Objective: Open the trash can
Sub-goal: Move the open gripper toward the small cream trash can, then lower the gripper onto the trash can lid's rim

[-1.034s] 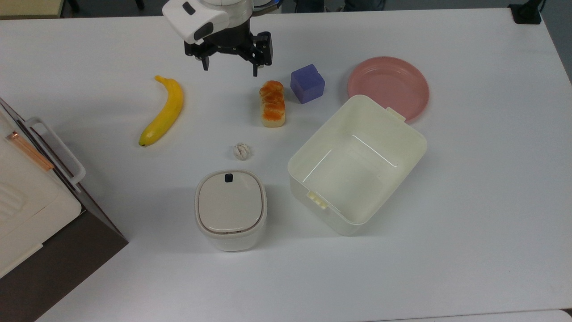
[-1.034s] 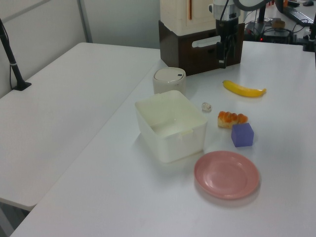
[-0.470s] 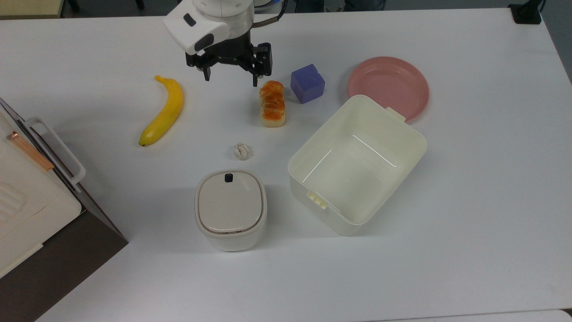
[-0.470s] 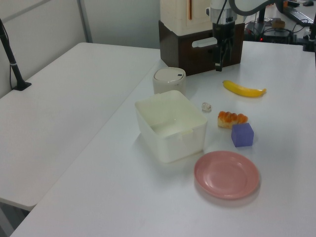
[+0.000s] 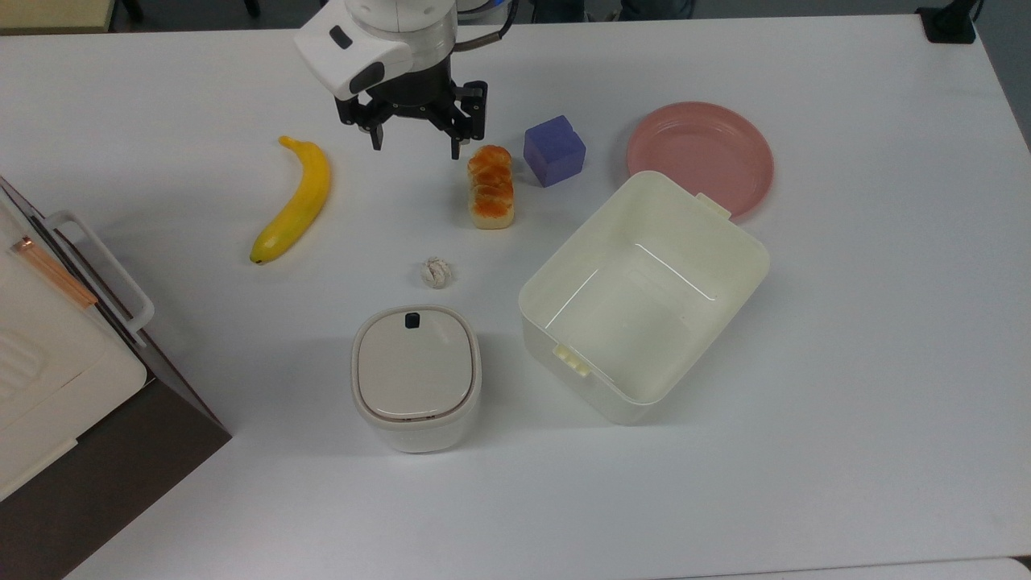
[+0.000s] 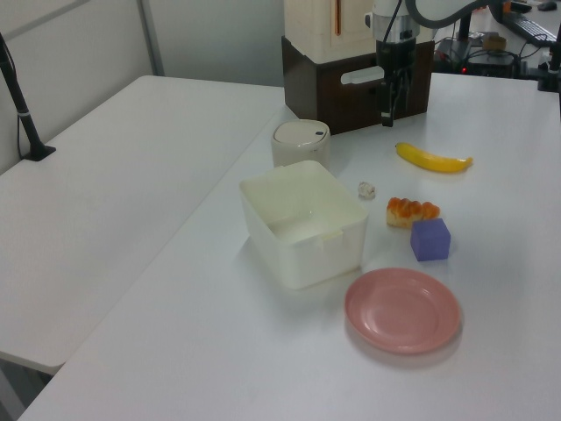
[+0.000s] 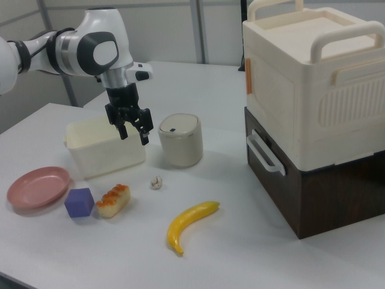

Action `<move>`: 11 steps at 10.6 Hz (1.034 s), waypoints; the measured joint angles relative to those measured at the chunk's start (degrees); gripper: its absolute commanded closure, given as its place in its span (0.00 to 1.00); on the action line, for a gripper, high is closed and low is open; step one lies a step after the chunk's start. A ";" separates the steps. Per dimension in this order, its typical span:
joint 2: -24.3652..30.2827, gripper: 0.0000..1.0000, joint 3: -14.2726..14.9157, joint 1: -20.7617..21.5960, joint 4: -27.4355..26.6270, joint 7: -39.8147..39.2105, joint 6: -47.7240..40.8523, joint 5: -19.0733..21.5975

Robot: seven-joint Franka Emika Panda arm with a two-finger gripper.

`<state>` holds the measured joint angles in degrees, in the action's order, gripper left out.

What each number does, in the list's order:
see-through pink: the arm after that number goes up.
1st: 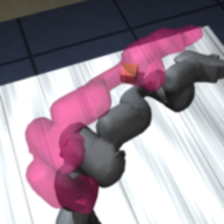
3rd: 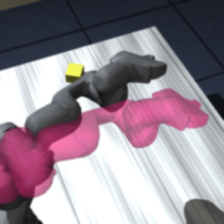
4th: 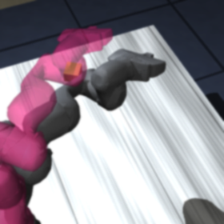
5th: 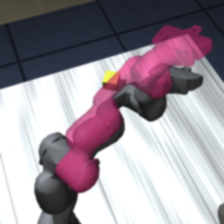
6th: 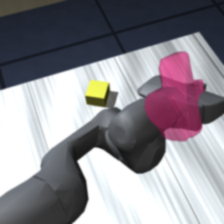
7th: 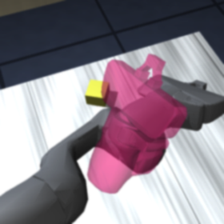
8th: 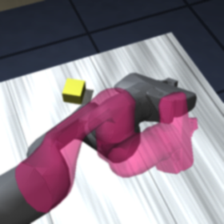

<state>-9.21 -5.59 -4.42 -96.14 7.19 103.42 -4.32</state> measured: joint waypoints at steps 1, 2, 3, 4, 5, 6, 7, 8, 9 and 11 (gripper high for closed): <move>0.00 0.42 0.00 0.00 0.00 -0.35 0.00 0.00; 0.00 0.48 0.00 0.00 0.00 -1.19 0.00 0.00; 0.00 0.57 0.00 -0.02 0.00 -2.07 0.00 0.00; -0.01 0.67 0.01 -0.07 0.25 -2.51 1.05 0.00; -0.02 0.78 0.00 -0.03 0.99 -2.68 2.73 0.01; -0.02 0.86 -0.02 0.06 1.67 -2.84 3.81 0.63; -0.02 0.88 -0.07 0.11 2.14 -3.05 5.35 1.25; -0.03 0.89 -0.09 0.12 2.31 -3.06 7.73 1.51; -0.09 0.90 -0.09 0.12 2.34 -3.07 10.85 1.54; -0.60 0.92 -0.09 0.11 2.35 -3.07 16.55 1.55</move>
<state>-9.81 -5.68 -4.32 -93.79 4.13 119.97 -2.77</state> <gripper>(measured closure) 0.885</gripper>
